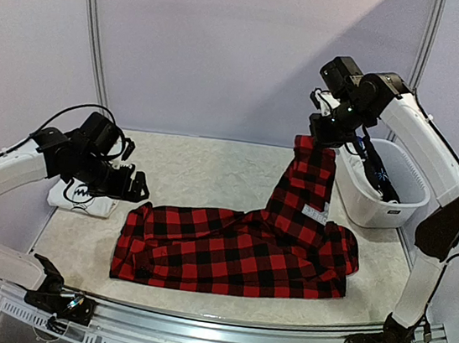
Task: Fold and stack the mixed laundry pile
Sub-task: Adjust the 1/3-folded shirt at the center of the board.
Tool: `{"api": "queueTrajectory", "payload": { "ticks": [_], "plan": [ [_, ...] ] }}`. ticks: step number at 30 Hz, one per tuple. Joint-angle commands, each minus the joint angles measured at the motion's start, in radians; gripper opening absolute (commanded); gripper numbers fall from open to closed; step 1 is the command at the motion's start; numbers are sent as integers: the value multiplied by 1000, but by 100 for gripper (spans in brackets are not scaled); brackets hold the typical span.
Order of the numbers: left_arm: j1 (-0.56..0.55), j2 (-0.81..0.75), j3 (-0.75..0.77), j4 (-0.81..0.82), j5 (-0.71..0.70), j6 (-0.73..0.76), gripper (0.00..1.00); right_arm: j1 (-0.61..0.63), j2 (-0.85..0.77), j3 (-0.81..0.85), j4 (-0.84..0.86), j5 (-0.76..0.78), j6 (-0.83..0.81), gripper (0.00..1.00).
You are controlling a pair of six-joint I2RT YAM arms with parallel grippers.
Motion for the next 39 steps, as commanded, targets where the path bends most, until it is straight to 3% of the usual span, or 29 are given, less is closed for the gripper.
{"api": "queueTrajectory", "payload": {
  "ticks": [1, 11, 22, 27, 35, 39],
  "plan": [
    [-7, -29, -7, -32, -15, 27, 99, 62, -34, -29, -16, -108, 169, 0],
    [-1, -78, -13, -57, -10, 50, 100, 233, -33, -297, 247, -256, 356, 0],
    [7, -101, -24, -75, -2, 70, 100, 335, 135, -374, 438, -342, 447, 0],
    [10, -104, -27, -71, 3, 77, 100, 337, 185, -415, 529, -423, 479, 15],
    [18, -84, -20, -23, 82, 79, 100, 327, 139, -416, 614, -538, 438, 53],
    [20, -17, 20, 2, 147, 75, 100, 276, 58, -469, 557, -480, 425, 59]
  ]
}}
